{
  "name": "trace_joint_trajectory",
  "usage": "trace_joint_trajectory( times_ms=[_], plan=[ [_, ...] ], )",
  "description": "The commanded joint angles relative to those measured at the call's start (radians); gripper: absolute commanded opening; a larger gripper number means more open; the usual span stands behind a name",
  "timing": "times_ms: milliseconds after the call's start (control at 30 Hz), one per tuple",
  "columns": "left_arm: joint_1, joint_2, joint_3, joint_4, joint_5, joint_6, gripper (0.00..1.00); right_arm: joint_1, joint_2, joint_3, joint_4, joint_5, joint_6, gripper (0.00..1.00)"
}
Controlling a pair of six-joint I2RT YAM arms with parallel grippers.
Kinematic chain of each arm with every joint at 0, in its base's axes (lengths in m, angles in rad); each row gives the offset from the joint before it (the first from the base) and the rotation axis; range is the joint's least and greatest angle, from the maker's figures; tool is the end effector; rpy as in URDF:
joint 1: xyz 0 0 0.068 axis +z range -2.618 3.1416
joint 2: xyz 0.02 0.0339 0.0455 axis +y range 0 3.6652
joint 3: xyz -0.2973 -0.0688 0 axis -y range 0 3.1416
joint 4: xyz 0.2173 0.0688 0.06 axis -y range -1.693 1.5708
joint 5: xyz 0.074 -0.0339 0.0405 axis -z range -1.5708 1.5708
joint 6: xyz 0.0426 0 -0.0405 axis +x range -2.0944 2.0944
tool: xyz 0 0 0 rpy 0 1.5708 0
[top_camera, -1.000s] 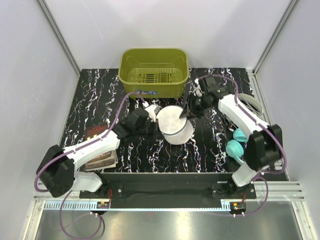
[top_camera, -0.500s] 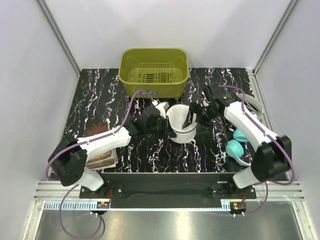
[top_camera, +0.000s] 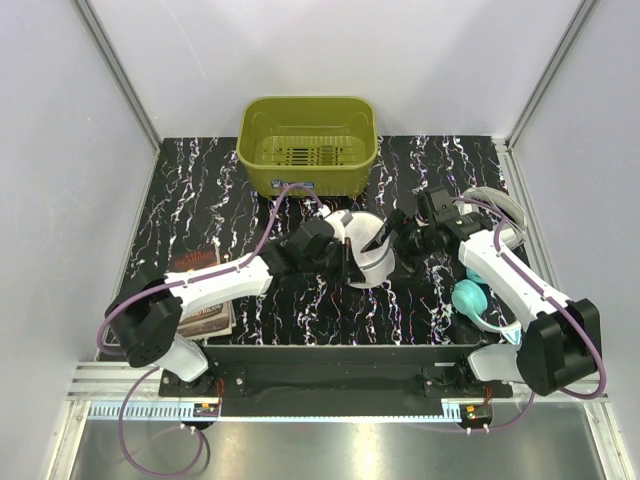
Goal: Place the bra in the laundry bag and zip it closed
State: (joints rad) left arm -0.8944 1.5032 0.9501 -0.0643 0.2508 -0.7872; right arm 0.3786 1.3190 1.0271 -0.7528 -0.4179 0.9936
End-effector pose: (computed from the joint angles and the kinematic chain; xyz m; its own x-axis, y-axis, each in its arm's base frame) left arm 0.1860 -0.2486 0.2803 -0.8807 0.0009 -0.4737 0.3659 0.6364 -0.6790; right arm 0.2055 0.1003 0.2987 -0.8802 0.4741 0.0201 0.3857 0.6902 0.6123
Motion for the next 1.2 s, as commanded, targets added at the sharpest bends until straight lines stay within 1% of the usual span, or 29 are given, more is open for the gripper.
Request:
trace_joint_trajectory(
  times_ms=[0,67,100,133,233,300,333,400,433,467,533,567,633,667,767,867,900,933,967,1000,1033,1067,1100,1133,1167],
  plan=[
    [-0.020,0.017,0.067,0.057,0.007,0.000,0.00,0.000,0.023,0.004,0.090,0.027,0.050,1.00],
    [-0.024,0.023,0.073,0.057,0.005,0.006,0.00,0.000,0.013,-0.035,0.115,0.040,0.060,1.00],
    [-0.029,0.025,0.078,0.055,0.004,0.006,0.00,0.000,0.003,-0.045,0.118,0.044,0.065,0.96],
    [-0.031,0.025,0.078,0.055,0.004,0.008,0.00,0.000,-0.001,-0.065,0.124,0.048,0.071,0.86],
    [-0.032,0.029,0.081,0.055,-0.002,0.009,0.00,0.000,-0.018,-0.107,0.133,0.067,0.102,0.38],
    [-0.031,0.034,0.078,0.051,-0.002,0.012,0.00,-0.004,-0.015,-0.114,0.135,0.073,0.093,0.31],
    [-0.031,0.031,0.078,0.044,-0.007,0.025,0.00,-0.006,-0.014,-0.116,0.132,0.073,0.080,0.23],
    [-0.018,0.025,0.070,0.011,-0.024,0.043,0.00,-0.029,-0.010,-0.116,0.133,0.064,0.031,0.10],
    [-0.008,0.019,0.067,-0.008,-0.027,0.063,0.00,-0.038,-0.012,-0.113,0.132,0.057,0.010,0.00],
    [0.005,0.014,0.064,-0.050,-0.030,0.077,0.00,-0.047,-0.012,-0.111,0.133,0.042,-0.047,0.00],
    [0.058,-0.010,0.041,-0.092,-0.034,0.121,0.00,-0.061,0.000,-0.090,0.132,0.018,-0.123,0.00],
    [0.102,-0.020,0.032,-0.130,-0.048,0.141,0.00,-0.061,0.011,-0.081,0.132,-0.030,-0.216,0.00],
    [0.150,-0.035,0.019,-0.173,-0.056,0.213,0.00,-0.063,0.035,-0.058,0.122,-0.064,-0.286,0.00],
    [0.194,-0.034,0.022,-0.225,-0.058,0.236,0.00,-0.061,0.034,-0.056,0.121,-0.080,-0.324,0.00],
    [0.261,-0.029,0.039,-0.299,-0.062,0.318,0.00,-0.070,0.032,-0.045,0.124,-0.099,-0.380,0.00],
    [0.291,-0.035,0.059,-0.339,-0.070,0.376,0.00,-0.073,0.063,-0.027,0.133,-0.140,-0.424,0.00],
    [0.292,-0.041,0.074,-0.357,-0.080,0.403,0.05,-0.072,0.069,-0.004,0.110,-0.136,-0.438,0.20],
    [0.292,-0.044,0.088,-0.388,-0.102,0.413,0.13,-0.072,0.074,0.008,0.095,-0.096,-0.461,0.35],
    [0.287,-0.052,0.107,-0.402,-0.120,0.413,0.24,-0.073,0.071,0.017,0.080,-0.069,-0.473,0.46],
    [0.281,-0.076,0.111,-0.414,-0.148,0.411,0.32,-0.073,0.068,0.045,0.026,-0.027,-0.486,0.62],
    [0.275,-0.093,0.116,-0.446,-0.210,0.395,0.47,-0.072,0.066,0.059,-0.003,0.020,-0.506,0.68],
    [0.253,-0.110,0.124,-0.465,-0.243,0.382,0.67,-0.072,0.059,0.070,-0.029,0.110,-0.516,0.72],
    [0.236,-0.145,0.130,-0.485,-0.286,0.361,0.76,-0.073,0.052,0.088,-0.084,0.157,-0.523,0.81],
    [0.215,-0.162,0.131,-0.518,-0.361,0.349,0.83,-0.072,0.046,0.091,-0.106,0.236,-0.523,0.93],
    [0.162,-0.197,0.130,-0.528,-0.389,0.335,0.84,-0.073,0.030,0.093,-0.118,0.252,-0.523,0.99]
  ],
)
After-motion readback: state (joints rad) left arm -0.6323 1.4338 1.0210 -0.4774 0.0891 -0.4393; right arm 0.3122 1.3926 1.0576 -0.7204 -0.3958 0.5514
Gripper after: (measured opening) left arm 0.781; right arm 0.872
